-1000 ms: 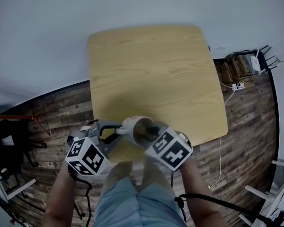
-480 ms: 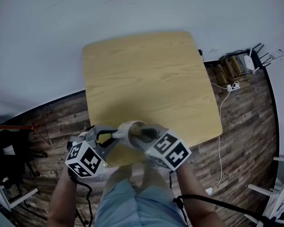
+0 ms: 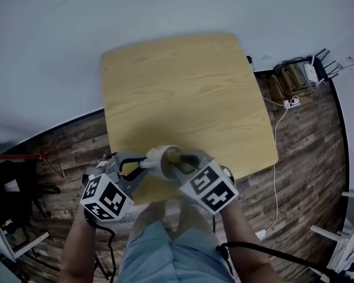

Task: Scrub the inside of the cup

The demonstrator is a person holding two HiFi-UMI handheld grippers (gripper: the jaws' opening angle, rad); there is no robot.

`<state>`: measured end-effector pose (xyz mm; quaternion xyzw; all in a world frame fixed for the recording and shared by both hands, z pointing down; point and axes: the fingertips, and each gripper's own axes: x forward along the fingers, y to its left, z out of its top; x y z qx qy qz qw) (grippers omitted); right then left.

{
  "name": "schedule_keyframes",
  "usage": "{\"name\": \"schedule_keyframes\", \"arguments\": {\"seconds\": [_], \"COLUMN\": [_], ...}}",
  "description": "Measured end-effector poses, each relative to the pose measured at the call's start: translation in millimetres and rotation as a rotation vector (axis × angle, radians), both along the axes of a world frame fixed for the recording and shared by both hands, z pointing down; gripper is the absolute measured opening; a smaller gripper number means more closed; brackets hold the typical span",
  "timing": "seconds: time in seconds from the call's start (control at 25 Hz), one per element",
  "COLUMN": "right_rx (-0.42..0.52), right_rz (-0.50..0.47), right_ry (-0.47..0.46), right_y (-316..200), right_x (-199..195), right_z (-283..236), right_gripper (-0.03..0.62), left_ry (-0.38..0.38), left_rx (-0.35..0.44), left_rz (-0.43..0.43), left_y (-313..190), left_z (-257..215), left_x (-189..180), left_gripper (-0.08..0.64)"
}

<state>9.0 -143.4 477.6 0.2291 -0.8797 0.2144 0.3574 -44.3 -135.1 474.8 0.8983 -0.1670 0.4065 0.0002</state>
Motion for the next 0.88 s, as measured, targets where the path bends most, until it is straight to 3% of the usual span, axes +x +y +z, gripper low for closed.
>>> {"name": "schedule_keyframes", "arguments": {"seconds": [0.48,0.88], "right_rx": [-0.092,-0.156], "right_rz": [0.024,0.042], "right_ry": [0.039,-0.079], "right_y": [17.0,19.1], "right_x": [13.8,1.5], "right_z": [9.6,3.7], "right_gripper": [0.071,0.071], "left_ry": [-0.001,-0.010], "left_rx": [0.018,0.019], "left_rz": [-0.010,-0.008], "left_y": [-5.4,-4.1], "left_z": [-3.3,-0.1], "left_x": [7.4,8.6], "left_gripper": [0.087,0.087]}}
